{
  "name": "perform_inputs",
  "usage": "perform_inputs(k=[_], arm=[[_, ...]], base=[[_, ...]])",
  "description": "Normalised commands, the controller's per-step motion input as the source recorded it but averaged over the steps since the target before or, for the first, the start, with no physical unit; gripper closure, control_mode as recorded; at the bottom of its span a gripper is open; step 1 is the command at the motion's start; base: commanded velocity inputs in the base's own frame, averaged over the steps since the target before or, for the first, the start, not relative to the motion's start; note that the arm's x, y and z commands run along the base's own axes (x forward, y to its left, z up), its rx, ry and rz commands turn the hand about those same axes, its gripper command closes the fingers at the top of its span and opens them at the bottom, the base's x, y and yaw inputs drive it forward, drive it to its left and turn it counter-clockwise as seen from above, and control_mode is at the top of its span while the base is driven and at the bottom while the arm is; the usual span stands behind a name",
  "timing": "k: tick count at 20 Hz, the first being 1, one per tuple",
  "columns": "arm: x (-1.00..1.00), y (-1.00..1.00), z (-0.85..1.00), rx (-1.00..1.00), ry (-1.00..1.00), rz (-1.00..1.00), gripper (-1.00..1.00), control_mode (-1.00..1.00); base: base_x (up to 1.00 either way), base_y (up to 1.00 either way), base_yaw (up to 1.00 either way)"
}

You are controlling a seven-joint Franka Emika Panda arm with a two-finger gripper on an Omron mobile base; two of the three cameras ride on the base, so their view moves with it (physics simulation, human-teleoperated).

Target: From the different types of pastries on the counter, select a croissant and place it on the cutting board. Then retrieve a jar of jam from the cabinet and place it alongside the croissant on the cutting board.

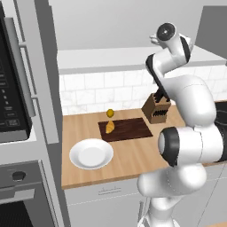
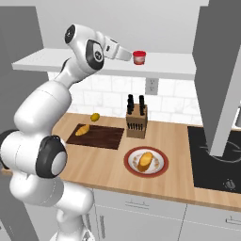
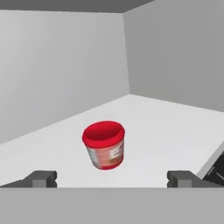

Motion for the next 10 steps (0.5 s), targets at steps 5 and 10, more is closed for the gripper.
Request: perform_inputs(k=[5, 10], arm=[[0.08, -0.06, -0.24, 0.0, 0.0, 0.0, -1.0, -1.0], [0.27, -0.04, -0.11, 0.0, 0.0, 0.0, -1.0, -1.0]], base=[[0.0, 0.0, 0.0], [0.0, 0.0, 0.0]])
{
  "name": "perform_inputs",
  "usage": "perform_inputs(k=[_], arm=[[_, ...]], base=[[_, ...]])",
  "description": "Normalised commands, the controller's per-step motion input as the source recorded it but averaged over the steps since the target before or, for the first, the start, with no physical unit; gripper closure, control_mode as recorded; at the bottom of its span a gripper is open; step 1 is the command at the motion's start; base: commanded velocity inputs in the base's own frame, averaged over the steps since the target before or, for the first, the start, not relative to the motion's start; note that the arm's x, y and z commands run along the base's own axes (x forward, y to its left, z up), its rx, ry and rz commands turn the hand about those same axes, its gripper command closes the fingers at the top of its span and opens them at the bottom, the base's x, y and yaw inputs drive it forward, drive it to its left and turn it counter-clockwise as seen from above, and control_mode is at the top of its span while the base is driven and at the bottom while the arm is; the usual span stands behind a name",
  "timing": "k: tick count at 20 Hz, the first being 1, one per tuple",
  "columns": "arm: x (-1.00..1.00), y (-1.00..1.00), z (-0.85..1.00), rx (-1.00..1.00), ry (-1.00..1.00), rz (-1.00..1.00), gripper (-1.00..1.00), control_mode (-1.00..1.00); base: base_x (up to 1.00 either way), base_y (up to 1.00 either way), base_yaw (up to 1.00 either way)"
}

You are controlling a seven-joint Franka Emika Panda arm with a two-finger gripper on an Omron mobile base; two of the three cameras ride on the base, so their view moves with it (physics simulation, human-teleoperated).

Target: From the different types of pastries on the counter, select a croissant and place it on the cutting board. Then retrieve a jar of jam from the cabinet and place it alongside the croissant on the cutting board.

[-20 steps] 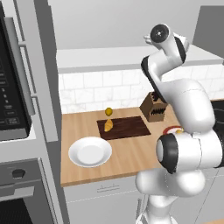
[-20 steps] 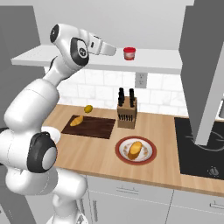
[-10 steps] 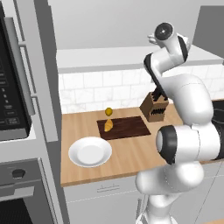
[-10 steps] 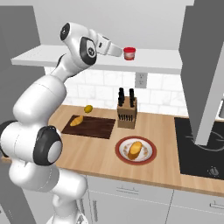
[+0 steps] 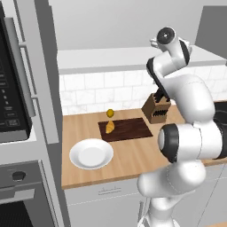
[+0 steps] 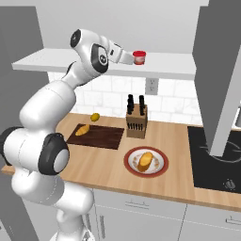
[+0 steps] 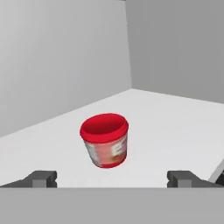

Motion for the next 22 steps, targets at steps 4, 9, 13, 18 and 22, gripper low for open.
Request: perform_inputs(k=[4, 9, 13, 18, 22], arm=[[0.31, -0.1, -0.16, 0.0, 0.0, 0.0, -1.0, -1.0], [0.32, -0.12, -0.17, 0.0, 0.0, 0.0, -1.0, -1.0], [0.38, -0.21, -0.14, 0.01, 0.0, 0.01, -1.0, -1.0], [0.43, -0.18, -0.2, 0.0, 0.0, 0.04, -1.0, -1.0], [0.44, -0.06, -0.19, 0.0, 0.0, 0.09, 1.0, -1.0]], base=[[0.0, 0.0, 0.0], [0.0, 0.0, 0.0], [0.0, 0.0, 0.0], [0.0, 0.0, 0.0], [0.0, 0.0, 0.0]])
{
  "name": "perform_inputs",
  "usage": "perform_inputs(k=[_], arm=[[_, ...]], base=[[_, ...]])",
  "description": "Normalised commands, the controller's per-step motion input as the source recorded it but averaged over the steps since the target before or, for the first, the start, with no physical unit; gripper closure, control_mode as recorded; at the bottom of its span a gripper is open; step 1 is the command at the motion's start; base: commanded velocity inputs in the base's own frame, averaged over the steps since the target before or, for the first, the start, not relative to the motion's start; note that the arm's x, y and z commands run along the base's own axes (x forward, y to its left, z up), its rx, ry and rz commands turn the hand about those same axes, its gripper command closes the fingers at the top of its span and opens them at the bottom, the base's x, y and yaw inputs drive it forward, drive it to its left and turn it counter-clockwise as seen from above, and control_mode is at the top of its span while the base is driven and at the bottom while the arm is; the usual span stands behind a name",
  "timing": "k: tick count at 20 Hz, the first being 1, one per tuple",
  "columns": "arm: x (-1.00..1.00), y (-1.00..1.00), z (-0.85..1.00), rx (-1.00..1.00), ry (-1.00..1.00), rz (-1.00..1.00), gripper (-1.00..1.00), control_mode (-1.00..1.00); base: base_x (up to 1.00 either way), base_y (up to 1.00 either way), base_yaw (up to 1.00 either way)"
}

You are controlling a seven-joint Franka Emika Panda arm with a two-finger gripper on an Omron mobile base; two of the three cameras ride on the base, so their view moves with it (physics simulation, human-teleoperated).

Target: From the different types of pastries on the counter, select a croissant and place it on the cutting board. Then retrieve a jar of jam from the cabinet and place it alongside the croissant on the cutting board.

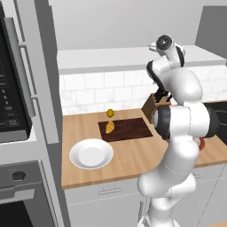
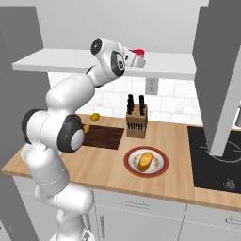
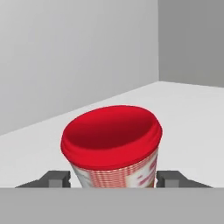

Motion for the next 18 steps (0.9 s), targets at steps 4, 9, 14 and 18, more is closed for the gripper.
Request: perform_inputs(k=[4, 9, 14, 18], arm=[[0.17, -0.11, -0.03, 0.0, -0.05, 0.12, 1.0, -1.0], [-0.38, -0.05, 0.17, 0.0, -0.26, 0.05, 1.0, -1.0], [-0.75, 0.0, 0.28, 0.0, -0.09, 0.0, 1.0, -1.0], [-0.69, 0.12, 0.32, 0.0, 0.23, 0.0, 1.0, -1.0]], base=[[0.0, 0.0, 0.0], [0.0, 0.0, 0.0], [0.0, 0.0, 0.0], [0.0, 0.0, 0.0]])
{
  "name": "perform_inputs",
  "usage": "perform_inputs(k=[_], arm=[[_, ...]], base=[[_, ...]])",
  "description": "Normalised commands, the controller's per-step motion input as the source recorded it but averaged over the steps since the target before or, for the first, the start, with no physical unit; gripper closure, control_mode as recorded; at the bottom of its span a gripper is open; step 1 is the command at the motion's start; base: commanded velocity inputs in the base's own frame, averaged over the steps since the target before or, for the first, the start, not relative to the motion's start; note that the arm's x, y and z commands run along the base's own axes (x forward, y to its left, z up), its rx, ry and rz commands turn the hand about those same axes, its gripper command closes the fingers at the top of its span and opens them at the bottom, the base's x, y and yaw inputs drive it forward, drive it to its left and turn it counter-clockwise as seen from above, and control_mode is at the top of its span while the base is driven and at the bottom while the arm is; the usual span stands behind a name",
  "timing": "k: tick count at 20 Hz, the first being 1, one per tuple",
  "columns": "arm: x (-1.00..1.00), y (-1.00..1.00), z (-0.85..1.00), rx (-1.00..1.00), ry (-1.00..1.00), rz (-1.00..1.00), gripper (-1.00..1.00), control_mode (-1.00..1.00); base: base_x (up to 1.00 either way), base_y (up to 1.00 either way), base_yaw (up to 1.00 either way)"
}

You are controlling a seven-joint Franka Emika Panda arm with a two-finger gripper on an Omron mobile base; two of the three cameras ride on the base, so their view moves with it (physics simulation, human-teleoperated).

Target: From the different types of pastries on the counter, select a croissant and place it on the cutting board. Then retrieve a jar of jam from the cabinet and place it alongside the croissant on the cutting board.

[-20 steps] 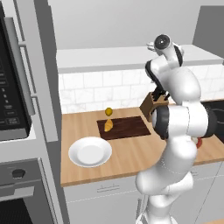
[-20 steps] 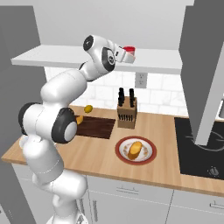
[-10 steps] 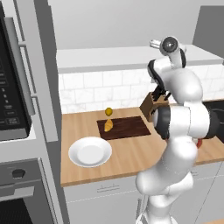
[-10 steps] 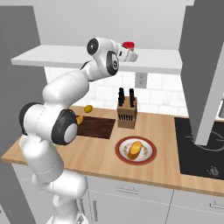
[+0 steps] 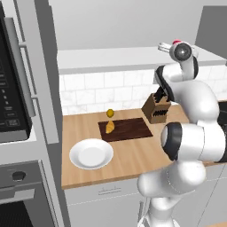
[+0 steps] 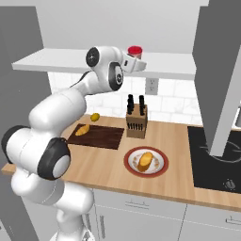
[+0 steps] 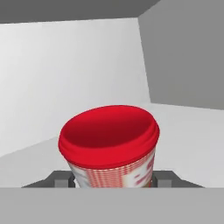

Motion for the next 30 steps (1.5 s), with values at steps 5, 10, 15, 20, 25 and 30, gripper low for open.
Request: perform_inputs(k=[5, 10, 15, 20, 25, 30], arm=[[-0.7, 0.08, 0.59, 0.0, 0.31, 0.0, 1.0, -1.0], [-0.99, 0.0, 0.12, 0.0, 0.1, 0.01, 1.0, -1.0], [-1.0, 0.1, -0.12, 0.0, -0.01, 0.13, 1.0, -1.0], [-1.0, 0.14, -0.12, 0.0, -0.02, 0.22, 1.0, -1.0], [-1.0, 0.12, -0.09, 0.0, 0.0, 0.27, 1.0, -1.0], [-0.87, 0.43, -0.4, 0.0, -0.01, 0.26, 1.0, -1.0]], base=[[0.0, 0.0, 0.0], [0.0, 0.0, 0.0], [0.0, 0.0, 0.0], [0.0, 0.0, 0.0], [0.0, 0.0, 0.0], [0.0, 0.0, 0.0]])
